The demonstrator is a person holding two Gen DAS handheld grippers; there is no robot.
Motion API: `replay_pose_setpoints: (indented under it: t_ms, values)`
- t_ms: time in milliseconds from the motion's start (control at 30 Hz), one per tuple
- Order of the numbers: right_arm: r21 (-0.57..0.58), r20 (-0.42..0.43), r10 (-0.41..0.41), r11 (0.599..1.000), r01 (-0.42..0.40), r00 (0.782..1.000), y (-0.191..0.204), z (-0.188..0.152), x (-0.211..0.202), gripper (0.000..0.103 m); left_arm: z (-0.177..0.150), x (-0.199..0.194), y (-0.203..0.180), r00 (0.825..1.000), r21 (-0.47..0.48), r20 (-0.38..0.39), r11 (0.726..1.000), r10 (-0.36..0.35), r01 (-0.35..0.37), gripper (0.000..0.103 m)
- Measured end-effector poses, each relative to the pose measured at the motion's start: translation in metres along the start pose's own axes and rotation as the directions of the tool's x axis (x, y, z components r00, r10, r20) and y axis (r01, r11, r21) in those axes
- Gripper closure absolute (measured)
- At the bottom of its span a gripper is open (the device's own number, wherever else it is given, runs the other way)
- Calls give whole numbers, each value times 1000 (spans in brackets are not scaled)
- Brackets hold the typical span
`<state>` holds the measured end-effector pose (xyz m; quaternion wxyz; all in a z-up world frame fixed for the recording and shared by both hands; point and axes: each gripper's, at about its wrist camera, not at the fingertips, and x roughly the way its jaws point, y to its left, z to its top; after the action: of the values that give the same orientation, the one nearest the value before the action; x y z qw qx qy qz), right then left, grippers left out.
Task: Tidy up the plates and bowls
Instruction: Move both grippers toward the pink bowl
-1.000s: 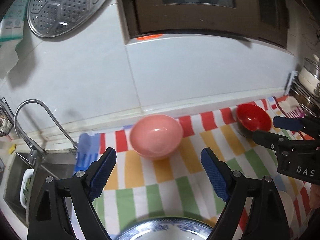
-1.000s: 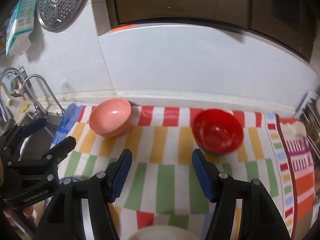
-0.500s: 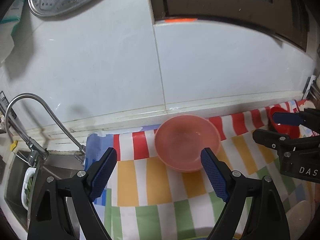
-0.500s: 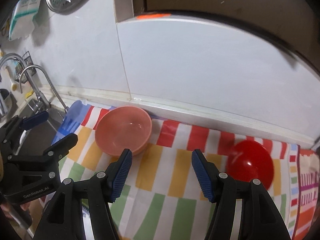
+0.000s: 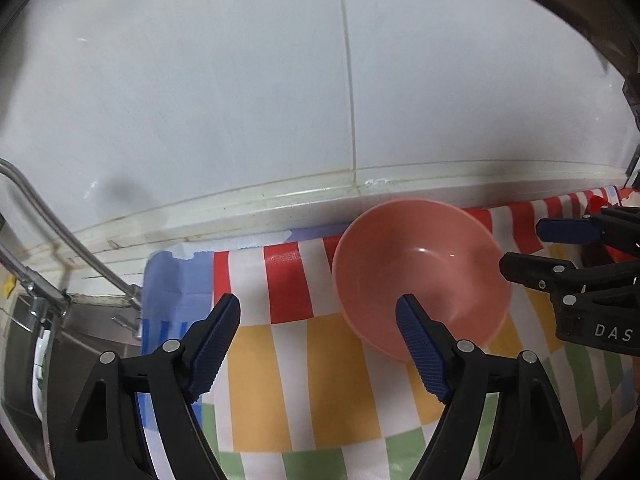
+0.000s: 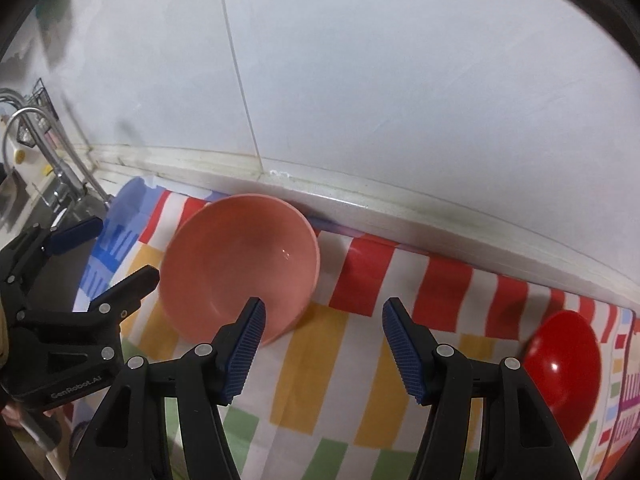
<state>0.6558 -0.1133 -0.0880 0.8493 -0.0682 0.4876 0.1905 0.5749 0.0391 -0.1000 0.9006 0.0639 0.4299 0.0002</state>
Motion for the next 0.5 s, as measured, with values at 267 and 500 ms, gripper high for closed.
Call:
replay_pose_setpoints:
  t_ms: [267, 500]
  values:
    - [16, -62, 27, 1000, -26, 998, -3, 6, 36, 58, 0, 33, 3, 998, -15, -53, 999, -38, 37, 31]
    - [42, -91, 64, 997, -61, 994, -4, 6, 52, 67, 1, 48, 1, 994, -29, -76, 997, -79, 77, 46]
